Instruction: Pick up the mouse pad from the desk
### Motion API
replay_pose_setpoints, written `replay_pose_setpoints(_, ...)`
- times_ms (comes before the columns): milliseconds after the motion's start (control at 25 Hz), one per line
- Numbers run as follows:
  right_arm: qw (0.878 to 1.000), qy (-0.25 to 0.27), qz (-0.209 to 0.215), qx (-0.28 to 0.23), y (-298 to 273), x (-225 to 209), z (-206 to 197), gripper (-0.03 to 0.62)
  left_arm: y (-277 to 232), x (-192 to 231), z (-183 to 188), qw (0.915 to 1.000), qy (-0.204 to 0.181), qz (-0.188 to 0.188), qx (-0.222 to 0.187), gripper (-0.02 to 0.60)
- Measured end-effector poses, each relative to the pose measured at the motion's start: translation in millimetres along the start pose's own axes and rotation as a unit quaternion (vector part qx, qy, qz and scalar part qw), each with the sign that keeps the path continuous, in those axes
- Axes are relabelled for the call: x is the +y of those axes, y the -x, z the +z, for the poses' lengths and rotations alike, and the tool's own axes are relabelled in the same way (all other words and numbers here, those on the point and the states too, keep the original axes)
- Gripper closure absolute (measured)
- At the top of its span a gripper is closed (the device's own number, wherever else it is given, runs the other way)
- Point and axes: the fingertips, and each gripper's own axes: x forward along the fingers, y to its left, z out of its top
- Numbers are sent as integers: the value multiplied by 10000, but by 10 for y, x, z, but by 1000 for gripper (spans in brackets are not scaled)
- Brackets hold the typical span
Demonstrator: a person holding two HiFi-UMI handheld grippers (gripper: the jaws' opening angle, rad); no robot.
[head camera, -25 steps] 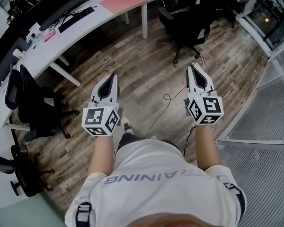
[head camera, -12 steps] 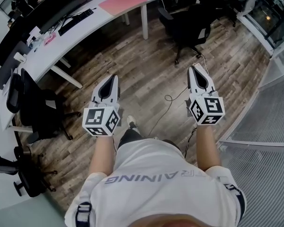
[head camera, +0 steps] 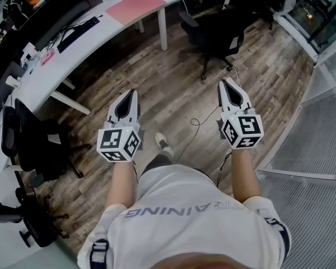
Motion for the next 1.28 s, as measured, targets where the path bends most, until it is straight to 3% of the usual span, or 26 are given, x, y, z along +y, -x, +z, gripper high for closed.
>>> replay_pose_setpoints(240,9999,77,-86,115,-807,-213,104,571,-676,458,63,9999,74,23,89,548)
replay_pose_setpoints(520,9990,241,166,341,-1895,-67,145,570,-1243,1270,205,9993,246,267,60,548)
replay_pose_setpoints(880,9965,458,535,442,-3075,350,226,569,-1614,2268,314,9971,414,633,24,548)
replay_pose_setpoints(1280,9927,551,967,457,-3960,599,293,571,-1904,2862,447,9945,454,942,-78,548)
